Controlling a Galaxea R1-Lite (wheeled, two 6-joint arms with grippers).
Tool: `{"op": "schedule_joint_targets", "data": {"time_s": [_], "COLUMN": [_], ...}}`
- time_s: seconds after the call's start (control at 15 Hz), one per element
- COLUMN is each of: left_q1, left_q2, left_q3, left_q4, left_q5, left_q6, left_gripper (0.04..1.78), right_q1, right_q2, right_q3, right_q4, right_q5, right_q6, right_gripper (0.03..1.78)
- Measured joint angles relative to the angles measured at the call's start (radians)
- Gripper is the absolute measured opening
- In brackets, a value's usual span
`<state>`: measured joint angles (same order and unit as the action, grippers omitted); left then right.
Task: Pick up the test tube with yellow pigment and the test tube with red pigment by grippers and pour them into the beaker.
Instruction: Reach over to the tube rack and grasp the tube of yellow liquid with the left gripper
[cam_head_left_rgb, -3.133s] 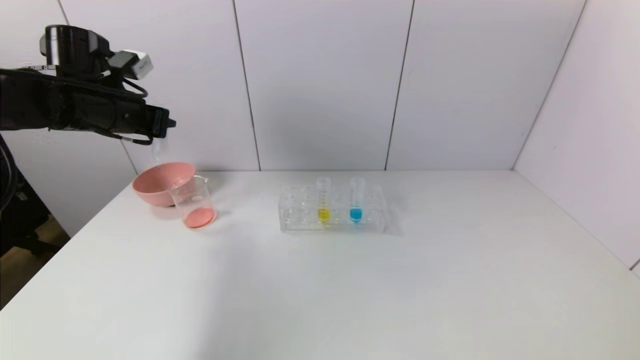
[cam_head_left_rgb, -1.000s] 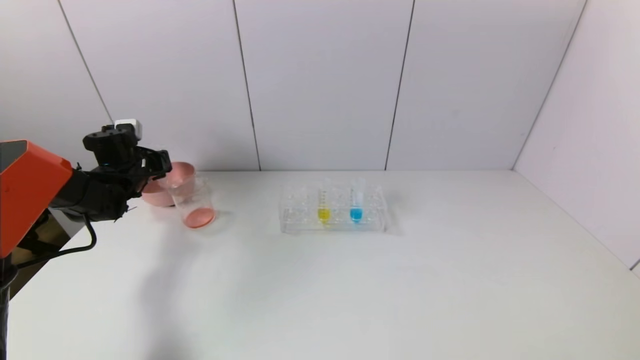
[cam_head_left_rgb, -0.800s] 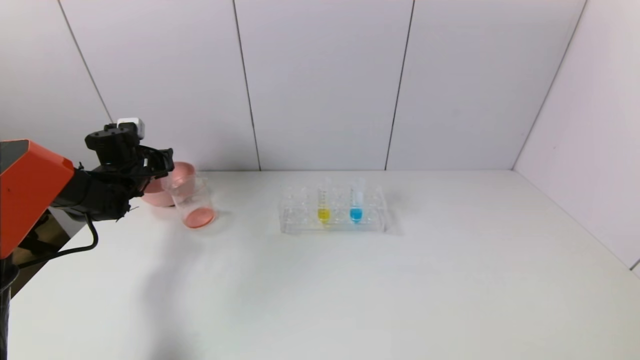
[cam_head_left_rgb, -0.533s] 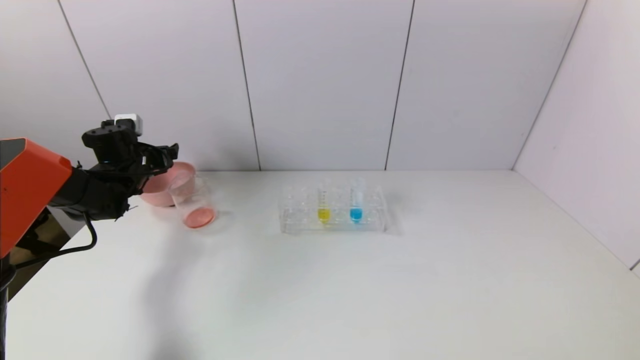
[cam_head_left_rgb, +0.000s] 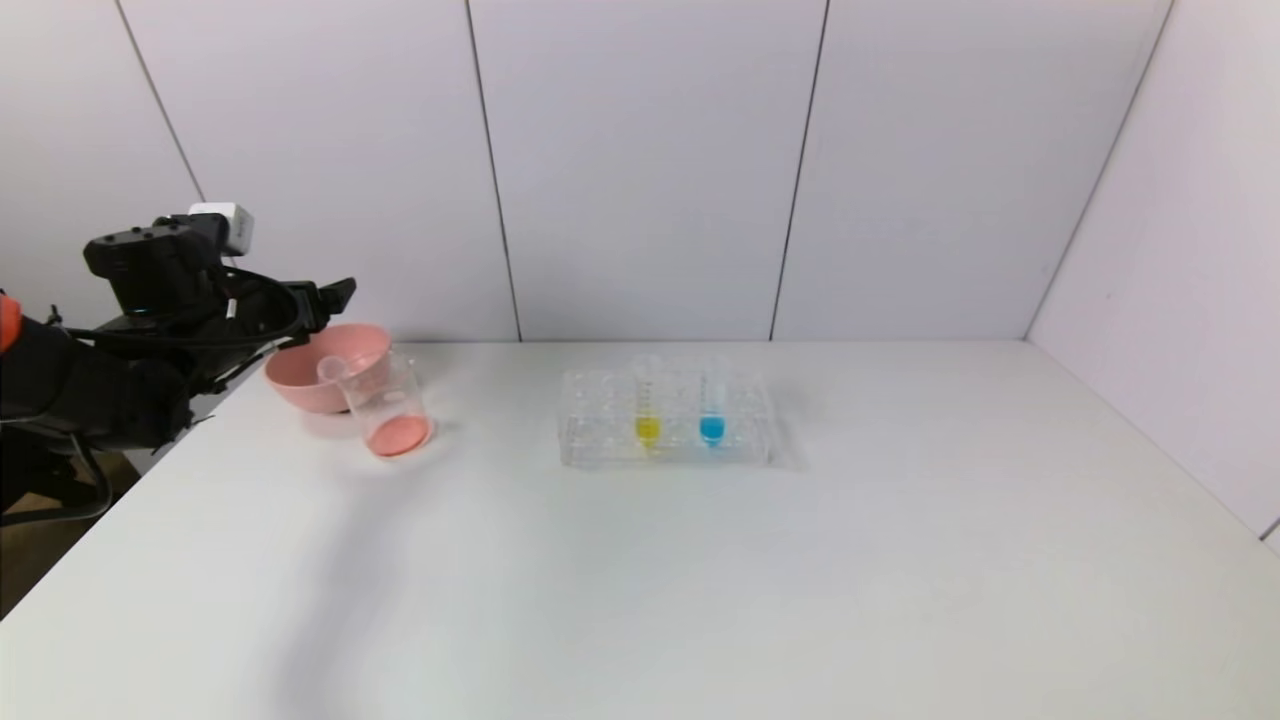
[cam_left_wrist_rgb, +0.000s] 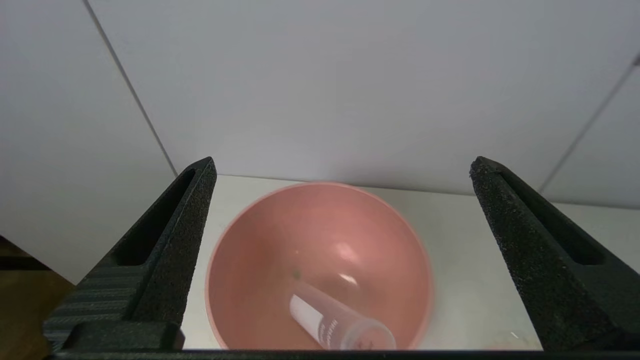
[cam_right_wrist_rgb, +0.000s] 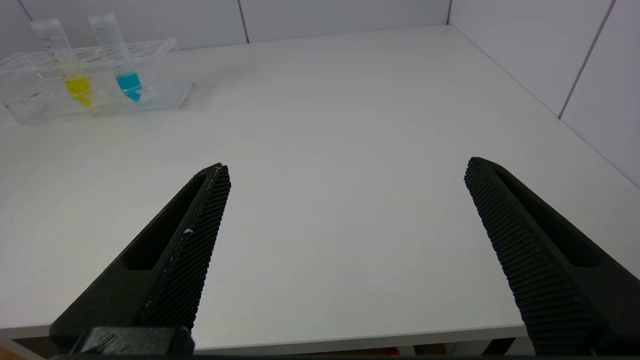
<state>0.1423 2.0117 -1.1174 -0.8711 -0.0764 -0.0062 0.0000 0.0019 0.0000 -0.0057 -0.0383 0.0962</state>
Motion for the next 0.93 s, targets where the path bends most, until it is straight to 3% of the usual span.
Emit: {"op": "schedule_joint_targets", "data": {"time_s": [0.4,0.53,0.73,0.93], "left_q1": [0.007,-0.029,-0.186,-0.415], "left_q2": [-0.347,-0.455,-0.566,-0.626], "left_q3": [0.367,0.483,0.604,0.681], "left_q4": [0.030,0.055,0.066,0.080], "left_q5": [-0.465,-0.601,-0.656,-0.589], "left_q6": [0.001,0.003,0.001,0.001], "left_gripper": [1.76,1.76,1.76,1.76], "right_q1": [0.000,0.000,0.000,0.000], "right_q2": [0.000,0.000,0.000,0.000], "right_q3": [0.000,0.000,0.000,0.000], "right_q4": [0.000,0.000,0.000,0.000], "right_q5": [0.000,0.000,0.000,0.000], "right_q6": [0.000,0.000,0.000,0.000], "right_gripper": [1.71,1.71,1.71,1.71]}}
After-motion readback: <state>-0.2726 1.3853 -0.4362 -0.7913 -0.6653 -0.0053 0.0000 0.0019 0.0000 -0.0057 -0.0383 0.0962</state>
